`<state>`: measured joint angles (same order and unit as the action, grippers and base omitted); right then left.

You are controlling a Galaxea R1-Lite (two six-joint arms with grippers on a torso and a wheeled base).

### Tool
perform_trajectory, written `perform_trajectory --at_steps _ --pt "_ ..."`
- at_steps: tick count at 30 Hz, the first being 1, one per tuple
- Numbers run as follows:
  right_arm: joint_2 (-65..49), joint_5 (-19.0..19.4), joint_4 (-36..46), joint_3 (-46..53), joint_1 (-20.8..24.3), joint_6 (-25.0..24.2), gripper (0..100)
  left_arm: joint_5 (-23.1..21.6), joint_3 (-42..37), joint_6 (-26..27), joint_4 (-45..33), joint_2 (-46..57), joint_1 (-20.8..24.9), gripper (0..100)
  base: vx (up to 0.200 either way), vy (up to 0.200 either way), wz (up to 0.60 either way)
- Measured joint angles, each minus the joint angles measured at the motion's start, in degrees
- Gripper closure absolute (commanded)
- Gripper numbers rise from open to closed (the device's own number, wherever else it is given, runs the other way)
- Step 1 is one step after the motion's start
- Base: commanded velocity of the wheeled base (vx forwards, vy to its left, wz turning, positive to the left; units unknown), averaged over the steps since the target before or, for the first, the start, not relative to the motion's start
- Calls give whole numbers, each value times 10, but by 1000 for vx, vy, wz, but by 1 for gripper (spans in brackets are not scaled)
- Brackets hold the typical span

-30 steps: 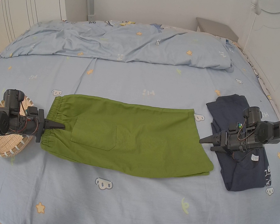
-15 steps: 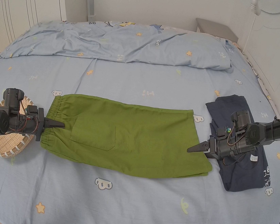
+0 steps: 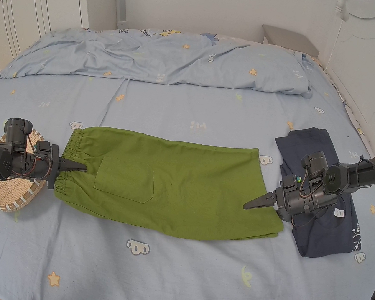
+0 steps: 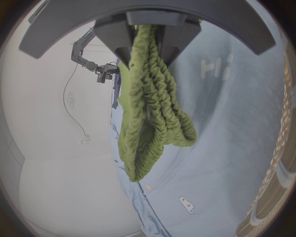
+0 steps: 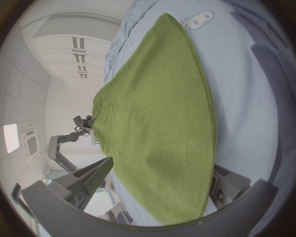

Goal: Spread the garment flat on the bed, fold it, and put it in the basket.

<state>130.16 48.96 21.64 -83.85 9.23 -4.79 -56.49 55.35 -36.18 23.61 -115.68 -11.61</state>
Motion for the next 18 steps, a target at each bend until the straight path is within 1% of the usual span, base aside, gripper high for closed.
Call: perform_trajectory --at_steps 2,5,9,18 --pt "4 19 20 -16 -11 -2 100 0 0 0 0 0 0 100 0 0 0" --pt "12 36 48 -44 -32 -2 100 0 0 0 0 0 1 100 0 0 0" --pt "20 32 53 -55 -42 -2 100 0 0 0 0 -1 1 100 0 0 0" --pt "24 35 47 -59 -44 0 100 0 1 0 0 -1 2 100 0 0 0"
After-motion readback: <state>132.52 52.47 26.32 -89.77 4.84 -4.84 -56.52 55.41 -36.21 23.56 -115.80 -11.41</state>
